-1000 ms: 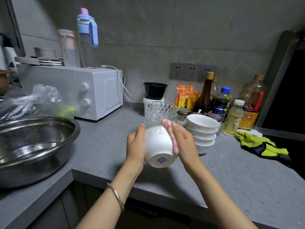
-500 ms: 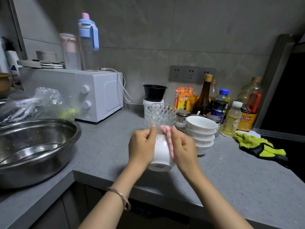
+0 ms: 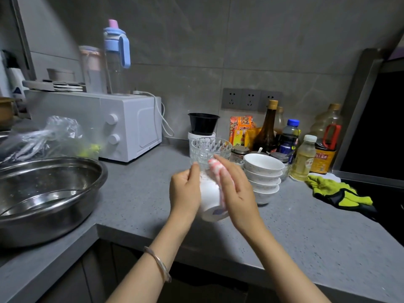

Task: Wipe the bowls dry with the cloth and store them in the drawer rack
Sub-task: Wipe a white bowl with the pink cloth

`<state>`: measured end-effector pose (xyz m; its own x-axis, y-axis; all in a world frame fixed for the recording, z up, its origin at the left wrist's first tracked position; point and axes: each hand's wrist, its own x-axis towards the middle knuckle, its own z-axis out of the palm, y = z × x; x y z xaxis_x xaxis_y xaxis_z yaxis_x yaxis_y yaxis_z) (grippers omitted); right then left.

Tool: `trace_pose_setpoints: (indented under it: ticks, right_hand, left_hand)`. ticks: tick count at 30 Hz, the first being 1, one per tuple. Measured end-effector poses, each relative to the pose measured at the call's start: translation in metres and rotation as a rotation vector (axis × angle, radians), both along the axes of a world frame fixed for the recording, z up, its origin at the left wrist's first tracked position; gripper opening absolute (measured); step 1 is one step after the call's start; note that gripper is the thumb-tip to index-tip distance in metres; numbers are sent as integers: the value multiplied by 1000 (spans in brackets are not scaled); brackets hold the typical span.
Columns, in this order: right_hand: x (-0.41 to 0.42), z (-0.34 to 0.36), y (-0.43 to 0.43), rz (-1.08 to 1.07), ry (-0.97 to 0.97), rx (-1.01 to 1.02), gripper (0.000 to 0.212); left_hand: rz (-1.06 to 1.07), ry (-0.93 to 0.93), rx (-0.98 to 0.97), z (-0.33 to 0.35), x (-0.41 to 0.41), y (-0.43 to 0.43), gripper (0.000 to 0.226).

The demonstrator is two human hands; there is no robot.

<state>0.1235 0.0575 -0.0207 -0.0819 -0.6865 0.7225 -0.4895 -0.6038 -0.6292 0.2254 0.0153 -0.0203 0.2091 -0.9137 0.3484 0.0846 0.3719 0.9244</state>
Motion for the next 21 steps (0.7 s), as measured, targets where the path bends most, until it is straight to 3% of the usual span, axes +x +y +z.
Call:
trace_pose_setpoints:
  ticks: [5,9,13,16,18,21]
  right_hand:
    - [-10,5,1,150,-384,289,28]
    - [-14,7,5,125,-420,356,38]
    - [-13,11,1,136,-325,253,40]
    - [-9,2,-3,145,-217,186,43]
    - [-5,-7,-3,97,-184,110,42]
    - [-4,-19,1,-8,-72,-45,35]
  left_hand:
    - [-90,190,130,3,2,7,43]
    - [-140,-35,141,0,11,0,42]
    - [-133,-270,-44,4,10,3,56]
    - [-15,-473,-235,2,5,7,58]
    - [14,-442,-250,-1,5,4,58]
    - [14,-181,-120,-4,4,-2,52]
